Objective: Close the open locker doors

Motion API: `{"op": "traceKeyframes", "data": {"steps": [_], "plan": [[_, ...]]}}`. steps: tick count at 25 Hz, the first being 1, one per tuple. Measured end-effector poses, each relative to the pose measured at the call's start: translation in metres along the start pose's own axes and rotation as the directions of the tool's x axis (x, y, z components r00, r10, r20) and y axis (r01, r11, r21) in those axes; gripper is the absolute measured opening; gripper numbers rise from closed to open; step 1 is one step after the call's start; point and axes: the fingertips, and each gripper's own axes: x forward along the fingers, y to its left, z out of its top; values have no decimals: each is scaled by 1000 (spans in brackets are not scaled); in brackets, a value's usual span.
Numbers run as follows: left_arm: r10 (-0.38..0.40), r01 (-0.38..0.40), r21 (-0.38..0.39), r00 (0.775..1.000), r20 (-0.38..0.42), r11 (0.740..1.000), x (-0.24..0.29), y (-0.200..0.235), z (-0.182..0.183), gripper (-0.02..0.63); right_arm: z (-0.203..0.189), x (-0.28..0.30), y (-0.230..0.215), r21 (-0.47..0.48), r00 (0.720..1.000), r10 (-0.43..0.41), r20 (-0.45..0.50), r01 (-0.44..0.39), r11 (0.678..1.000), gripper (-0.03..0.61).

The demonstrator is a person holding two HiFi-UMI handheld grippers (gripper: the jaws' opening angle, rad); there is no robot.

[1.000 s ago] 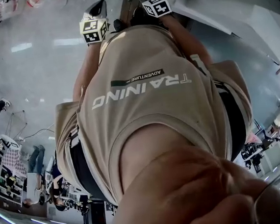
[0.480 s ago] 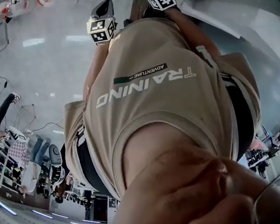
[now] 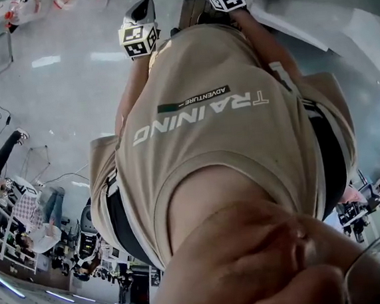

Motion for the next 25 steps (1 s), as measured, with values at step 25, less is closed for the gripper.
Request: {"op": "traceKeyframes", "data": {"steps": [25], "plan": [[-267,246,171,958,110,954,-36,-94,12,0,-30,-161,81,131,935,-151,321,114,985,15]]}}
